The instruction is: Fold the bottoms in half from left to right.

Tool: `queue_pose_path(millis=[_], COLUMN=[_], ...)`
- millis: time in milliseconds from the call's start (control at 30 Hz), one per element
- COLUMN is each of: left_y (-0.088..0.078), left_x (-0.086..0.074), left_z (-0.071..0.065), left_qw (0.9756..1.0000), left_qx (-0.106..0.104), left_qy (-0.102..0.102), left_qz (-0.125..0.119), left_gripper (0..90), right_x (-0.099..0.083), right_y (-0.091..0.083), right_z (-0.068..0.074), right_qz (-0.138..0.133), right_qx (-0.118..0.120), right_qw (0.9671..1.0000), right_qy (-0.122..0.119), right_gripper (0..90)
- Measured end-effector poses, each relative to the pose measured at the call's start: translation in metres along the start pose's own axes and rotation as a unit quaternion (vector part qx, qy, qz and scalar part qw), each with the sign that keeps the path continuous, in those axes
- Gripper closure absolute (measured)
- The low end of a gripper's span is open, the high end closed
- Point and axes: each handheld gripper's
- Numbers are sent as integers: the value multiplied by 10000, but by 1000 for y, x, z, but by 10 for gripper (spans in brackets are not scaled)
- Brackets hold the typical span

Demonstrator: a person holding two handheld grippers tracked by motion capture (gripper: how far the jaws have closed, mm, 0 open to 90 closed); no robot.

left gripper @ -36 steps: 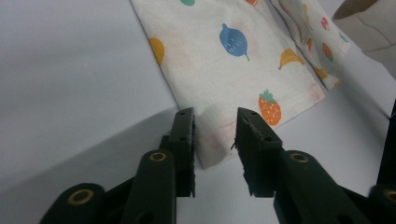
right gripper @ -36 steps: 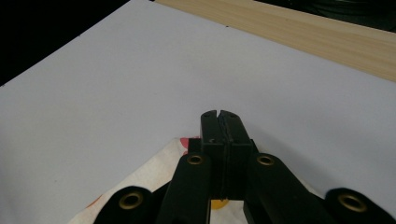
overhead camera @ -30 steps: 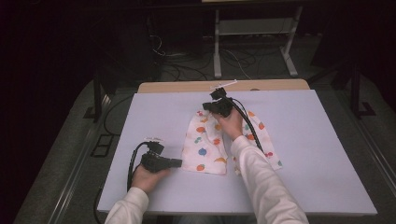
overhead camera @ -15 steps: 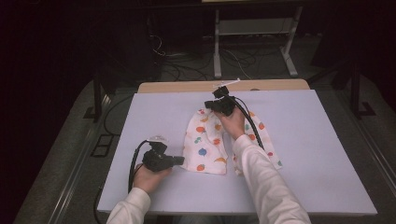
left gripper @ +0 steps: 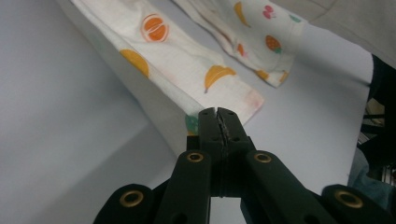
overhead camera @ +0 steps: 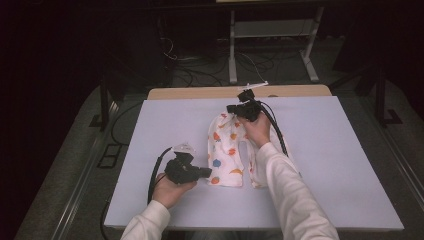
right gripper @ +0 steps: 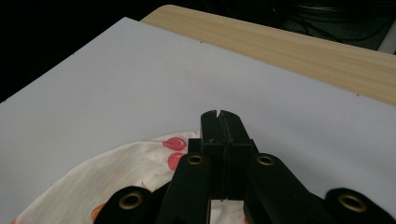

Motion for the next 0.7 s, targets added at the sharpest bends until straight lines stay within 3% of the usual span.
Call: queue_pose_path(millis=[533, 700], left_y=[8, 12], left_x=[18, 21], left_z=[-16, -21], left_qw=[9994, 9994], left_qx=[-299, -297], left_qy=[164, 184], left_qz=[68, 60], left_gripper=[894, 894], right_x=[-1, -3], right_y=[-21, -26], right_z=[-11, -14], right_qz=[-102, -153], right_qx=[-160, -181], right_qw=[9998, 9997], right_qy=[50, 70], right_gripper=[886, 886])
Point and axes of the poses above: each handheld gripper's, and its own axes: y roughly forward along the jaws, x roughly out of its top, z roughly to its left, and after that the axes turned 13 degrees about x, right-handed
